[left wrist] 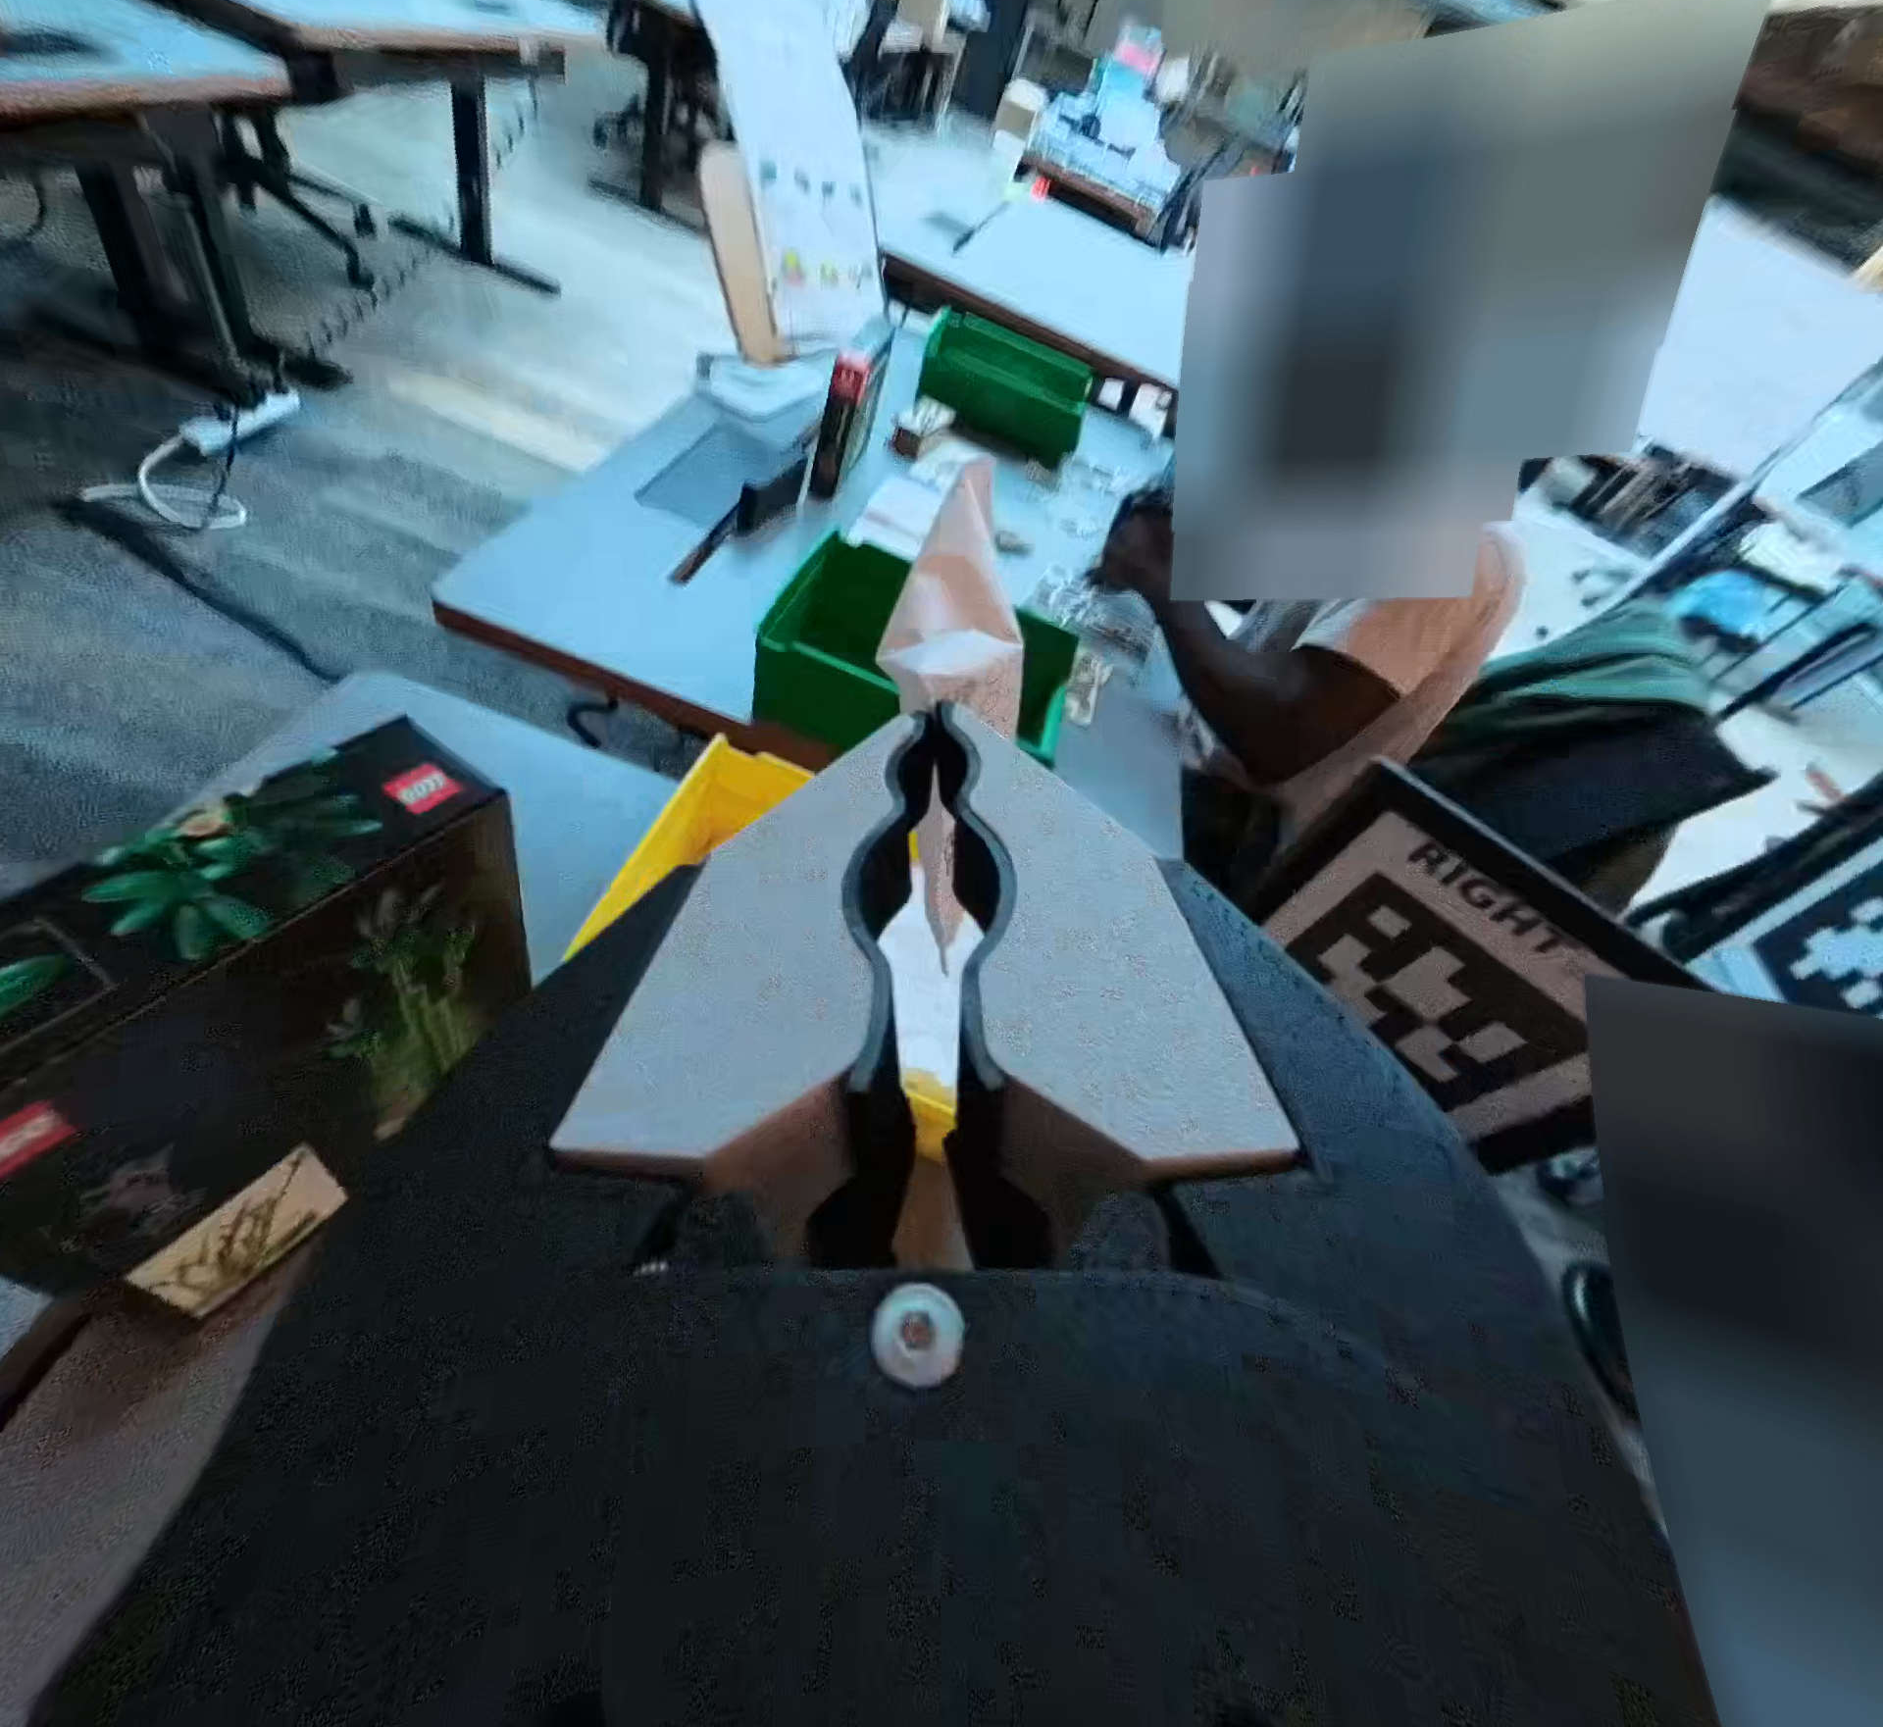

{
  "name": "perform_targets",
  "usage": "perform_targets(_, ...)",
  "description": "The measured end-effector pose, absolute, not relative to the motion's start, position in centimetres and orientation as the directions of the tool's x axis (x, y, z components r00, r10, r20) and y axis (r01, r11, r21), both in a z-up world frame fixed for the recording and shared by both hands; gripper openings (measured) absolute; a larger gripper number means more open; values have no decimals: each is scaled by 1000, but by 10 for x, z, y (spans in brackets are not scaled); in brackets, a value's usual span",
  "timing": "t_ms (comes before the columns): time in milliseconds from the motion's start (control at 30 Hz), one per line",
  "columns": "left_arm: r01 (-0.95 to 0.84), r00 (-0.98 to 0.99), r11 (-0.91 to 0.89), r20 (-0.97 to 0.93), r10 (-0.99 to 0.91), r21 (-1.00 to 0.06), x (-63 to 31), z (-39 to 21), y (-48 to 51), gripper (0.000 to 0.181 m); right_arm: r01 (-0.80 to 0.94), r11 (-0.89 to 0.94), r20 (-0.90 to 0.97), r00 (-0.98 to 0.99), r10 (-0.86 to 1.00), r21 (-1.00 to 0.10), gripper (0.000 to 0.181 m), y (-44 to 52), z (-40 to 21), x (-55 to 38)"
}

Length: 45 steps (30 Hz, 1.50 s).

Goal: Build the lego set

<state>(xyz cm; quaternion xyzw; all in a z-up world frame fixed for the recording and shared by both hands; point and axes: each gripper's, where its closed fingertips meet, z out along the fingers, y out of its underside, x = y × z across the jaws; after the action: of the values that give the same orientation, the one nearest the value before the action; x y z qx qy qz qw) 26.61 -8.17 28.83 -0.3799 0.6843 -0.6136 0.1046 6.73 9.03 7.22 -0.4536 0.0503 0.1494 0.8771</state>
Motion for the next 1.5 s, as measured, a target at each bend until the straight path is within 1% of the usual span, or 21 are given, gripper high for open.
perform_targets(67,-480,-642,119,256,-722,-869,306,238,-122,0,-181,605,-168,983,78,-775,12,83,71,69)
perform_targets(133,-547,-639,307,152,-754,-778,329,184,-155,0,-98,619,-138,990,-17,-779,8,80,70,73)
perform_targets(200,-517,-686,429,58,-725,-741,341,153,-186,0,-118,629,-180,983,-35,-768,8,75,69,84)
perform_targets(300,-511,-745,533,39,-666,-675,338,118,-220,0,-171,673,-253,967,-24,-719,8,59,74,102)
perform_targets(467,-516,-746,538,41,-665,-666,341,112,-221,0,-130,719,-271,959,-83,-683,7,37,85,117)
perform_targets(533,-517,-743,520,56,-667,-680,338,125,-211,0,-57,726,-231,962,-143,-686,7,27,94,118)
perform_targets(600,-479,-747,531,6,-665,-699,333,144,-193,0,79,725,-167,951,-261,-684,8,4,112,123)
perform_targets(667,-369,-802,604,-86,-591,-706,317,162,-174,0,221,751,-118,922,-369,-622,7,-45,142,124)
perform_targets(767,-129,-924,736,-188,-332,-664,263,172,-142,0,437,734,-139,805,-577,-519,9,-149,175,138)
perform_targets(833,-34,-940,776,-243,-238,-629,238,169,-116,0,385,712,-242,756,-608,-587,33,-190,168,176)
perform_targets(867,-21,-947,783,-239,-216,-622,229,167,-105,0,297,724,-288,773,-565,-622,45,-194,159,195)
perform_targets(900,-34,-950,783,-223,-218,-621,224,164,-96,0,189,741,-328,807,-491,-644,49,-190,151,209)
perform_targets(1000,-88,-958,768,-157,-240,-634,217,158,-80,0,-111,679,-372,893,-252,-726,49,-145,127,225)
perform_targets(1100,-82,-968,778,-135,-210,-623,210,150,-72,0,-154,628,-373,898,-233,-763,49,-126,114,230)
perform_targets(1200,-84,-975,772,-106,-193,-630,203,144,-74,0,-117,610,-341,902,-264,-784,45,-123,111,231)
perform_targets(1267,-81,-974,776,-115,-194,-626,202,141,-74,0,-135,591,-318,922,-219,-796,28,-118,111,224)
perform_targets(1300,-76,-974,766,-116,-193,-638,202,141,-75,0,-144,575,-310,929,-201,-806,26,-114,110,221)
perform_targets(1367,-85,-975,757,-104,-198,-648,201,141,-76,0,-154,532,-283,944,-171,-833,3,-107,105,216)
perform_targets(1433,-96,-977,734,-78,-200,-673,199,141,-79,0,-116,561,-262,947,-188,-820,0,-113,108,217)
perform_targets(1467,-114,-974,716,-63,-215,-689,198,142,-80,17,-114,575,-271,943,-194,-810,0,-119,110,218)
perform_targets(1500,-143,-969,709,-49,-244,-690,198,143,-78,50,-118,588,-297,930,-218,-800,0,-128,112,222)
